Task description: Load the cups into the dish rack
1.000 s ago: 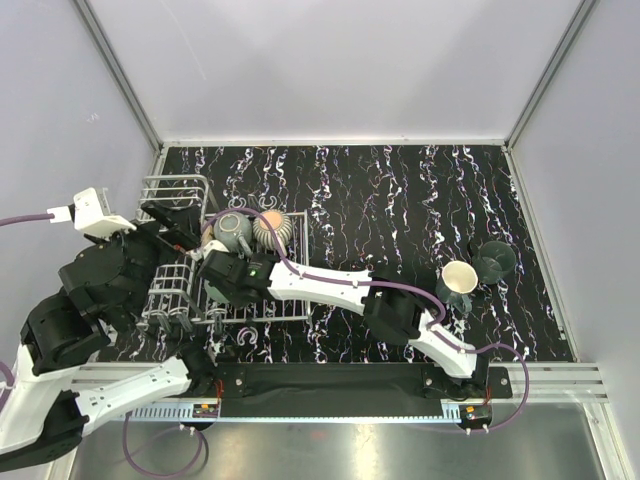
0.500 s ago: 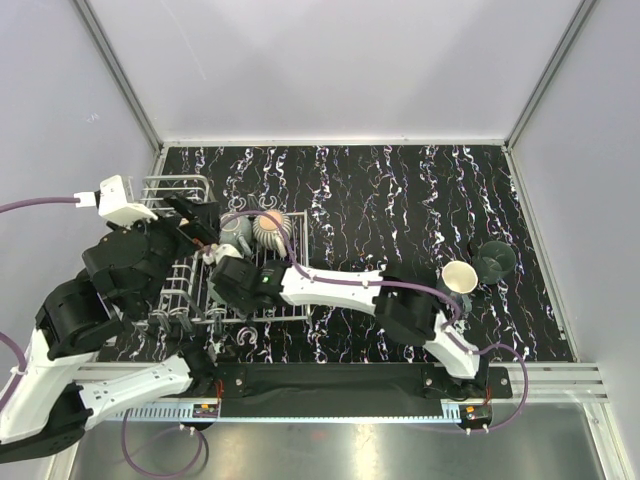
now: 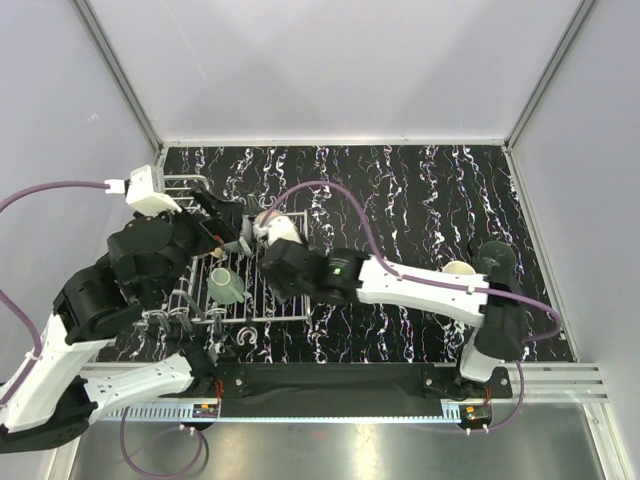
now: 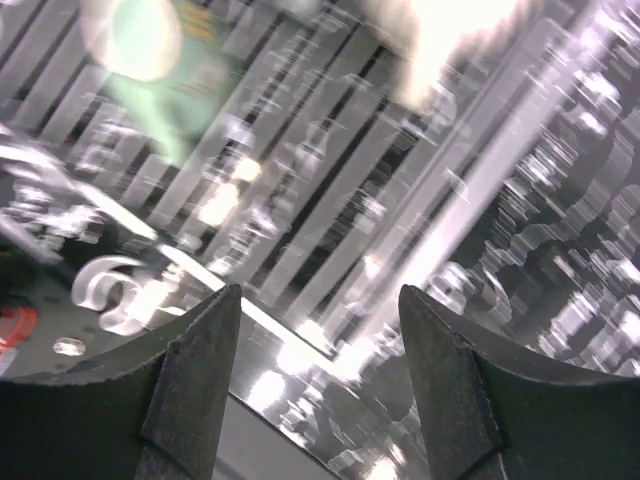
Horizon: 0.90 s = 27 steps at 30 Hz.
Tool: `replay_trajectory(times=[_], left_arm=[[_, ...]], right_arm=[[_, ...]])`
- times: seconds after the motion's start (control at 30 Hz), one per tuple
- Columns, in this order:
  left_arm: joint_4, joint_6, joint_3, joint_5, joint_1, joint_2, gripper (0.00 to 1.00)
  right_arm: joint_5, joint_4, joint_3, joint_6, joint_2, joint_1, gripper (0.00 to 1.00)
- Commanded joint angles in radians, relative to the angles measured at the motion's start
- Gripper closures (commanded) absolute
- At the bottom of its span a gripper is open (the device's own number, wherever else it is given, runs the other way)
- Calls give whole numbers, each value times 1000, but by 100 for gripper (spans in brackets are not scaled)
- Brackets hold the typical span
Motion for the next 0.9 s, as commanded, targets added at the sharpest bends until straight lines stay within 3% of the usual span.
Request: replay_trajectory(times=[0.0,0.23,0.47,0.5,0.67,0.8,0.87], left_arm=[[35,-25,22,74,-3,44,2],[91,-59,-26,201,-3,85,2],[111,-80,-44,335,-4,183,3],[110,-82,-43,346,-6,206,3],[156,-80,-64,415,-41,257,3],[188,-82,-82,452,-66,291,3],[209,-82,-95,473,-84,302,2]], right_arm=[[112,-91,-107,88,-132,-70,30],[145,-166,-391,154,-442,-322,34],[99,-306,-461,164,-637,-748,35],[93,-333,-470,156,-647,-844,36],[64,-364,-479,154,-677,-1041,35],[-142,-366,-482,171,-642,-1205,34],[-163,-366,-493,200,-631,-1259,33]])
